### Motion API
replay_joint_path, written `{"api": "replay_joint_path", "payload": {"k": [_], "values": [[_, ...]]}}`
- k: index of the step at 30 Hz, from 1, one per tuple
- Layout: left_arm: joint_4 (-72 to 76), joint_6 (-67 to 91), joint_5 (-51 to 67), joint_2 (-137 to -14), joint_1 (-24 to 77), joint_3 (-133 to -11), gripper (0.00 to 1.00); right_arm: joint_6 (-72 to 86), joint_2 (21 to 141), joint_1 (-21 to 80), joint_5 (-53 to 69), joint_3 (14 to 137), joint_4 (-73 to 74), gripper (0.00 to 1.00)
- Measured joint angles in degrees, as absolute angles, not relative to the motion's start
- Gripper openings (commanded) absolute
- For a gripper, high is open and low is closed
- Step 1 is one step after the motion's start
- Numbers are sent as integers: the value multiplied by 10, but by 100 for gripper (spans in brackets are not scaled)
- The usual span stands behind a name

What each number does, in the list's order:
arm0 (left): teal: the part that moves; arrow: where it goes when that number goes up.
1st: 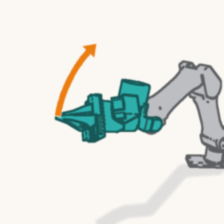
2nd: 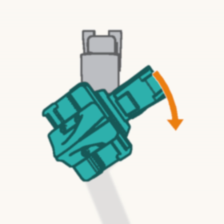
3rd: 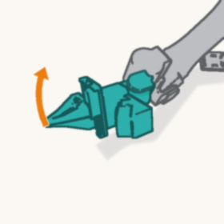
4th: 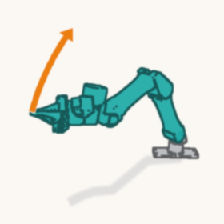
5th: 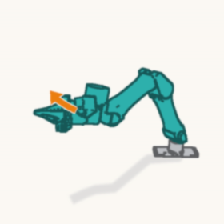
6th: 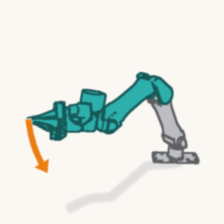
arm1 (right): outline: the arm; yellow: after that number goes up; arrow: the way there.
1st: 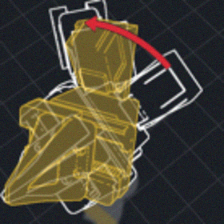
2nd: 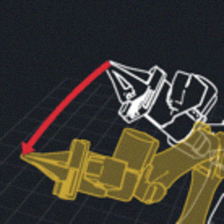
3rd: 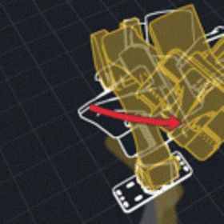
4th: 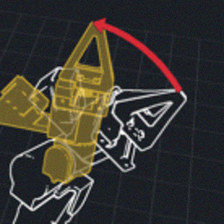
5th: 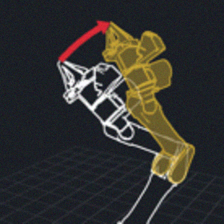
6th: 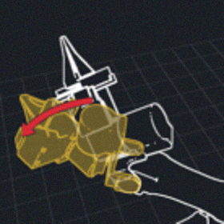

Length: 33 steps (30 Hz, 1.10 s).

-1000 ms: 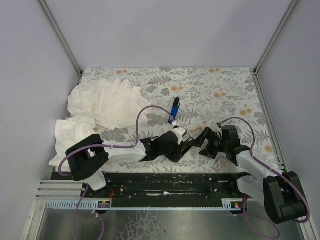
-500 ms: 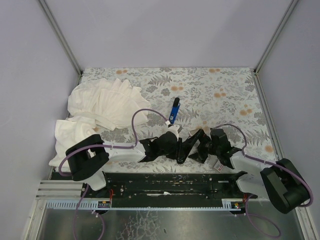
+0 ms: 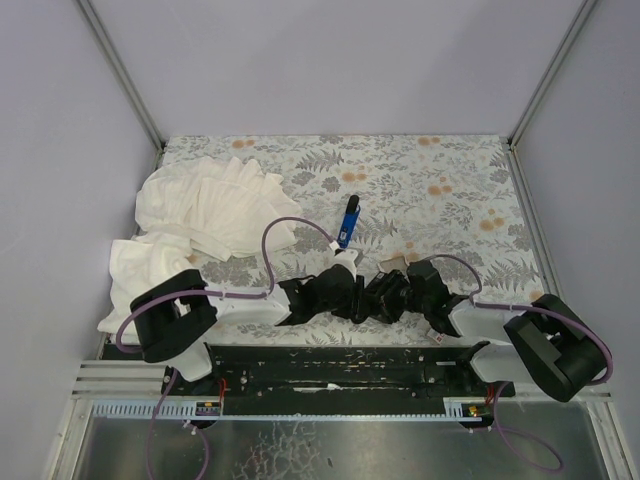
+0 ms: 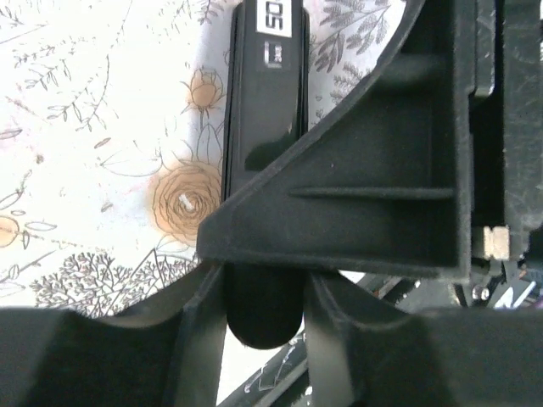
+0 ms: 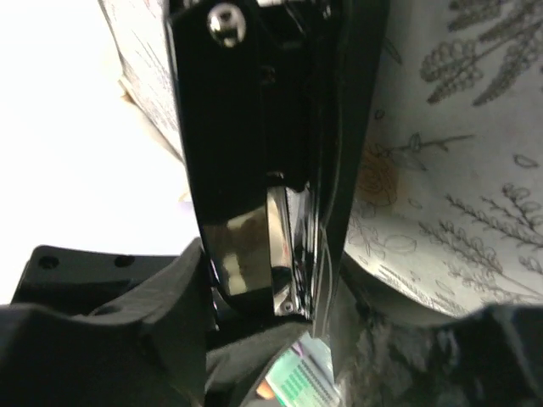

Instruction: Load the staples into the stapler

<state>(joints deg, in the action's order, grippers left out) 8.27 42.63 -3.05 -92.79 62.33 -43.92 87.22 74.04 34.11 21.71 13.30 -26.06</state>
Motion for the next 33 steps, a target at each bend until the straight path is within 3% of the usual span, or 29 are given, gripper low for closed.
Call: {"api": "replay_joint_path", "payload": {"k": [3,8,12,15,29,30,31,33], "values": [[90,424,-21,-922,623,-434,59,883,740,343,209,121,-282,19],[91,433,-6,-889,630,-417,73,895,742,347,199,109,-292,18],[62,436,-6,-844,633,-402,76,903,746,348,192,105,-304,19],[25,437,-18,-806,633,-393,78,904,748,348,188,103,-309,1],[-53,437,-55,-743,612,-387,81,896,665,349,134,57,-300,0],[-54,437,-55,-741,608,-387,81,895,659,349,130,57,-294,7],[-54,436,-55,-738,603,-387,81,894,653,349,125,57,-286,21],[-57,434,-55,-733,595,-387,82,890,643,348,120,57,-267,60]]}}
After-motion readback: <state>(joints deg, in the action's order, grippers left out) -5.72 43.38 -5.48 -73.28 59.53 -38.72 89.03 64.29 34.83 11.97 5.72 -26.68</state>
